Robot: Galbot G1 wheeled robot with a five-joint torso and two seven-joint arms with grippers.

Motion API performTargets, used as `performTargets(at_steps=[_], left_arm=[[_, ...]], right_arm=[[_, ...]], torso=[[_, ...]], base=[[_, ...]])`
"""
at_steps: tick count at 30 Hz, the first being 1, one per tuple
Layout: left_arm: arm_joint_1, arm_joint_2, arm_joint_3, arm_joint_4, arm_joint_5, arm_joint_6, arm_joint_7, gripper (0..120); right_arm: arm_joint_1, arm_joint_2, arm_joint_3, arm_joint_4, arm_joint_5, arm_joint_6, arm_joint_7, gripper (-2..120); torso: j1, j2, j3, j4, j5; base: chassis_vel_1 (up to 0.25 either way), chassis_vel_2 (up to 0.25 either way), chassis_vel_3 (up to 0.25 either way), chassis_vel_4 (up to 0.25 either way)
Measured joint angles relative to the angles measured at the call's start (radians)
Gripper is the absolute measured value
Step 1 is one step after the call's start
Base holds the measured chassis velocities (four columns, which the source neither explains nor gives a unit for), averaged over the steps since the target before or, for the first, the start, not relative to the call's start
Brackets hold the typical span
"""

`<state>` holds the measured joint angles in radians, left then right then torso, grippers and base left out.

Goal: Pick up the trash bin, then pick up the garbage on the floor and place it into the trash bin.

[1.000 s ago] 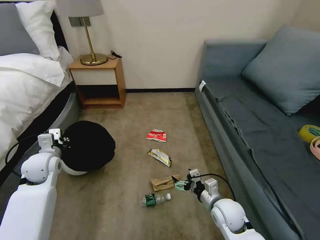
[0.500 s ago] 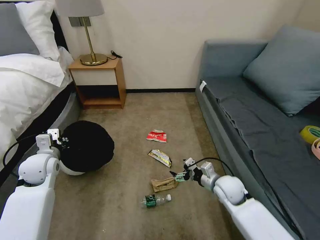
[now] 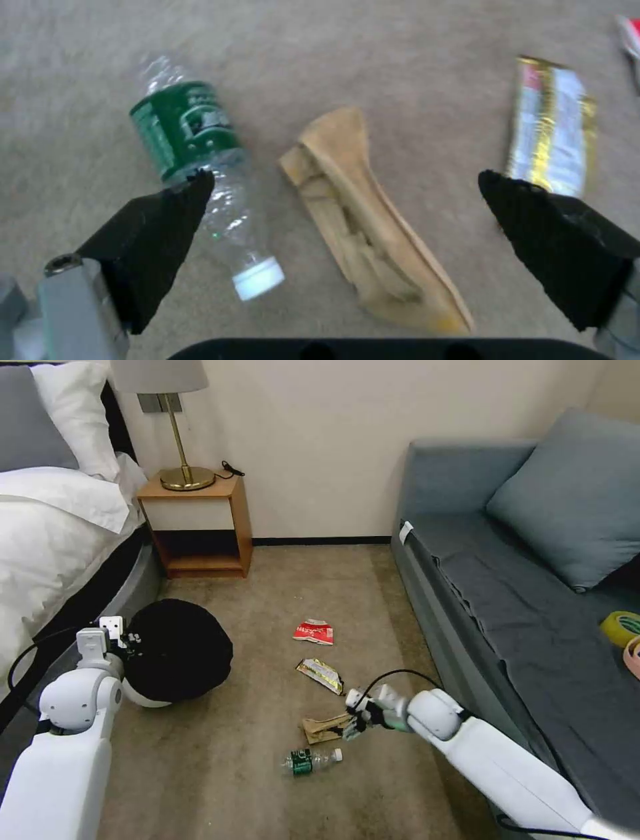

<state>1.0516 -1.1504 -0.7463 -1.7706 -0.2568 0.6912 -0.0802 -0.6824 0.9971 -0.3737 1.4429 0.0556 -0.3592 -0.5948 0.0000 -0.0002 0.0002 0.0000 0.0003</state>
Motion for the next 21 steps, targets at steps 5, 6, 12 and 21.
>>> performTargets(at_steps=[5, 6, 12, 21], left_arm=[[0.003, -0.042, -0.002, 0.000, 0.022, -0.002, 0.000, 4], [0.006, -0.050, -0.002, -0.004, 0.028, -0.003, 0.001, 4], [0.010, -0.055, -0.005, -0.006, 0.035, -0.008, 0.003, 4], [0.007, -0.058, -0.007, 0.002, 0.038, -0.012, 0.003, 4]], right_arm=[[0.044, 0.033, -0.064, -0.049, -0.044, 0.021, -0.022, 100], [0.048, 0.037, -0.074, -0.062, -0.059, 0.028, -0.028, 100], [0.034, 0.064, -0.080, -0.102, -0.122, 0.058, -0.045, 100], [0.008, 0.206, -0.083, -0.232, -0.231, 0.097, -0.052, 100]], torso=[[0.000, 0.000, 0.000, 0.0002, -0.0003], [0.000, 0.000, 0.000, 0.0001, -0.0005], [0.000, 0.000, 0.000, -0.0001, -0.0005], [0.000, 0.000, 0.000, 0.0002, -0.0004]], base=[[0.000, 0.000, 0.000, 0.000], [0.000, 0.000, 0.000, 0.000], [0.000, 0.000, 0.000, 0.000], [0.000, 0.000, 0.000, 0.000]])
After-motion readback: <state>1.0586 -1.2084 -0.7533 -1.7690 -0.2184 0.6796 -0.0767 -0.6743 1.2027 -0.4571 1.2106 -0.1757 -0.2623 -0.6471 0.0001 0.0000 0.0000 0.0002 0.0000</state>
